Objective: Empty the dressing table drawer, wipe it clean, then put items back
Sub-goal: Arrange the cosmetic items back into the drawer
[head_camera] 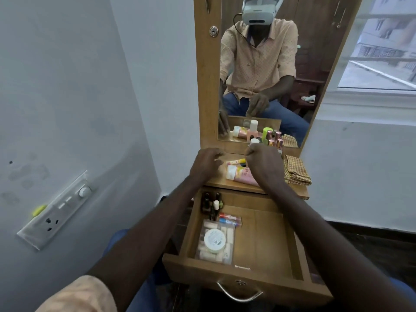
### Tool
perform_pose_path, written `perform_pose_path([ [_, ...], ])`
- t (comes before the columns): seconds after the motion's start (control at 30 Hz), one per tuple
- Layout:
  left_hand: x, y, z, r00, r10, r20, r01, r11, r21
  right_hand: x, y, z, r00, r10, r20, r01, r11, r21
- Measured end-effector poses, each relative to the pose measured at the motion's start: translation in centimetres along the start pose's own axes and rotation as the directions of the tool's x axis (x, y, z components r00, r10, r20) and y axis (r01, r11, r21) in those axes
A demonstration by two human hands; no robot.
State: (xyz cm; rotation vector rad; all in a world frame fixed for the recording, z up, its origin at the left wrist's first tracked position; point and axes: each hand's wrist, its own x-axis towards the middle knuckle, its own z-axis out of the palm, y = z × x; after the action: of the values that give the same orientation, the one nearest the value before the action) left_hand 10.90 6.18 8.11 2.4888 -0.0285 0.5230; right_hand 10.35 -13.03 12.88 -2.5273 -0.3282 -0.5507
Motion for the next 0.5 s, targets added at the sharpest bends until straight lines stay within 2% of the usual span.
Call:
perform_pose_path([
  [0.1,2.2,-0.3,0.9,0.983,0.069,0.169,-0.075,0.997,0.027,1.7,-0.5,-0.1,0.993,-0.119,0.023,0.121,0.988,-0.097],
  [0.2,3.3,-0.8,1.9,0.968,0.092,0.235,-0.105,0.993,0.046,2.6,-0.8,0.0,0.98,-0.19,0.054,0.195,0.973,-0.119],
  [0.33,3.3,-1.7,2.4,0.962,0.169,0.214,-0.164,0.986,-0.039,3.2,-0.7,0.8,0.971,-0.235,0.048,0.239,0.964,-0.115],
  [0.43,3.0,-2.2,2.0,0.972,0.146,0.182,-0.137,0.989,-0.065,3.6,-0.8,1.3,0.961,-0.27,0.064,0.277,0.95,-0.144],
  [0.5,2.7,-2.8,1.5,0.981,0.112,0.16,-0.105,0.993,-0.051,4.1,-0.9,1.8,0.945,-0.299,0.129,0.32,0.927,-0.194],
])
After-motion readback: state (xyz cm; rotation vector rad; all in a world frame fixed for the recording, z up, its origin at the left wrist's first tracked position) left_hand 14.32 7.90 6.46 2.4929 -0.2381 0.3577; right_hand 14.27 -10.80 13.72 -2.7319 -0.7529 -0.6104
